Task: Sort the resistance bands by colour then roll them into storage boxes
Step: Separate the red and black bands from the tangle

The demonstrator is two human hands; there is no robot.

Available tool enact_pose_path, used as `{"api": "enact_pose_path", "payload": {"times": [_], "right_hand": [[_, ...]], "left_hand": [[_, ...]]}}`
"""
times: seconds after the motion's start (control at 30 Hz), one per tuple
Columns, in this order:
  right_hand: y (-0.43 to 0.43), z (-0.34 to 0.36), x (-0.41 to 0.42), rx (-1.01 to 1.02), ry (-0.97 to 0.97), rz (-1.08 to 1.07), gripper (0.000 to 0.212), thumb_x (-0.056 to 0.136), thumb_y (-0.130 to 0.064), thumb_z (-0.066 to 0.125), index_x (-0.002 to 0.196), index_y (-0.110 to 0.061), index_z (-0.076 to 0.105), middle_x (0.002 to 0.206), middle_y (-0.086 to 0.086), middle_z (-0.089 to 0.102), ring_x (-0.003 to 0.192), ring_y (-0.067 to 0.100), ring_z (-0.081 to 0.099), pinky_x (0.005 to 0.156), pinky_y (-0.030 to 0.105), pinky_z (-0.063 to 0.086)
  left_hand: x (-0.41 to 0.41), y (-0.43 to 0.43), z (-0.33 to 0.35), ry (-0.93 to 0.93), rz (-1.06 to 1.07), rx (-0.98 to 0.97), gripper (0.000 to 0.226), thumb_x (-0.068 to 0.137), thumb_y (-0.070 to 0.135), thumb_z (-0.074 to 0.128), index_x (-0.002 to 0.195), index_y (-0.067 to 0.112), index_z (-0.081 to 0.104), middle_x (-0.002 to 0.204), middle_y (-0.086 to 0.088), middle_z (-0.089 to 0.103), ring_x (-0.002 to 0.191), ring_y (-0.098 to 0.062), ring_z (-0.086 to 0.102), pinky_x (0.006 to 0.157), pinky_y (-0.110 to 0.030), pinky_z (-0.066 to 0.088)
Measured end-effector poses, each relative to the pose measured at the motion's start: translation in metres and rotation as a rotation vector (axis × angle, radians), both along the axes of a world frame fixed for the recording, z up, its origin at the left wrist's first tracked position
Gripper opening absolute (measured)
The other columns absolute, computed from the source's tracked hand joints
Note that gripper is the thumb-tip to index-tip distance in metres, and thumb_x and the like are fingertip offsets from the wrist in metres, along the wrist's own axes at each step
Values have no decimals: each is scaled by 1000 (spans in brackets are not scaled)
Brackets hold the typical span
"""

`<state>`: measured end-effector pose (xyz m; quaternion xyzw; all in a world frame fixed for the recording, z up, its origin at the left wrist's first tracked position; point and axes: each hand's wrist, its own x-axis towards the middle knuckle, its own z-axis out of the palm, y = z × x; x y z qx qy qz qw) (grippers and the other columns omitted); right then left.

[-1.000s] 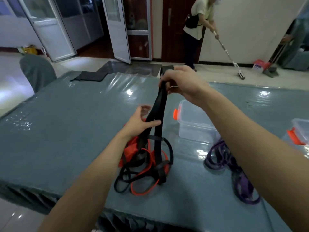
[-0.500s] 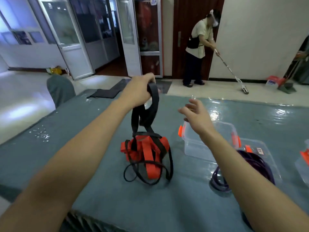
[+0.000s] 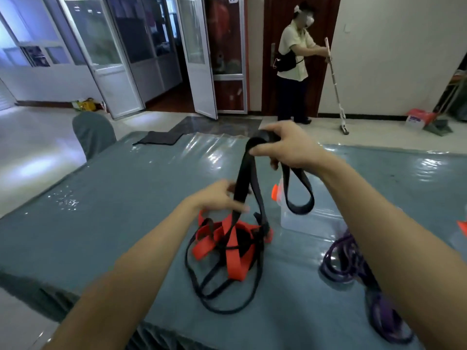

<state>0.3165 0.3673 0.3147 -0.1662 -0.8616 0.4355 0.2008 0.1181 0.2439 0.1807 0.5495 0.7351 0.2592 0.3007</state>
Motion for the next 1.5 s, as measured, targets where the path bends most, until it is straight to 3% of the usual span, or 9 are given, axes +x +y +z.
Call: {"api": "enact_pose_path", "payload": {"times": [0.13, 0.3, 0.5, 0.6, 0.7, 0.9, 1.03, 1.27, 1.5], "right_hand": [[-10, 25, 18, -41, 71, 88, 41, 82, -39, 92, 102, -7, 77, 80, 5, 65, 70, 22, 58, 61, 34, 53], [13, 6, 35, -39, 240, -218, 43, 98, -53, 72, 83, -14, 66, 61, -8, 47, 53, 18, 51, 56, 38, 46], [46, -45, 51, 33, -155, -444, 32, 98, -49, 71, 92, -18, 74, 76, 7, 76, 70, 22, 69, 71, 39, 54], [45, -56, 41, 52, -458, -278, 49, 92, -61, 74, 118, -20, 73, 102, -5, 81, 100, 21, 75, 98, 44, 57], [28, -68, 8, 19, -371, -142, 76, 83, -68, 80, 142, -26, 57, 132, -14, 66, 122, 11, 63, 109, 36, 48], [13, -150, -35, -219, -195, -198, 25, 101, -27, 71, 118, -9, 66, 79, -1, 78, 80, 18, 78, 91, 45, 62], [17, -200, -6, -350, -157, -497, 28, 93, -10, 67, 119, -20, 67, 65, 5, 71, 55, 24, 71, 63, 38, 65], [10, -277, 36, 155, -1172, -178, 60, 95, -57, 68, 133, -11, 62, 138, 15, 63, 124, 34, 62, 98, 38, 51], [-51, -301, -60, 78, -635, -155, 134, 56, -103, 62, 155, -15, 41, 149, 11, 57, 135, 32, 57, 112, 48, 50]], "left_hand": [[12, 20, -65, -37, -16, -28, 42, 94, 45, 83, 132, 30, 74, 129, 11, 76, 118, -6, 71, 114, -39, 52], [-46, 42, 25, -287, 458, 490, 17, 104, 2, 66, 120, 1, 63, 109, -16, 76, 77, -16, 80, 92, -43, 65], [-73, 29, 84, 438, 272, 418, 21, 91, 21, 75, 96, 17, 56, 84, -5, 69, 83, -30, 70, 70, -41, 50], [-72, 28, 112, 396, 341, 607, 26, 90, 21, 77, 99, 16, 54, 85, -1, 65, 79, -18, 62, 69, -38, 47], [-45, 31, 97, 464, 75, 297, 51, 82, 25, 91, 110, 22, 48, 100, 0, 65, 90, -20, 64, 71, -37, 50], [-37, 10, 10, 289, 23, 168, 54, 92, 9, 78, 128, 25, 41, 101, 10, 58, 87, -11, 59, 69, -24, 44], [-55, -28, -68, 276, 170, 104, 99, 72, 44, 87, 157, 28, 40, 137, 1, 61, 124, -19, 59, 107, -36, 48], [-61, -107, -238, 159, 377, -246, 143, 53, 73, 77, 170, 19, 16, 175, -7, 19, 151, -25, 41, 122, -46, 42], [-40, -101, -240, -143, 794, -21, 84, 81, 18, 94, 147, 9, 43, 106, 2, 79, 108, -21, 73, 99, -33, 52]]}}
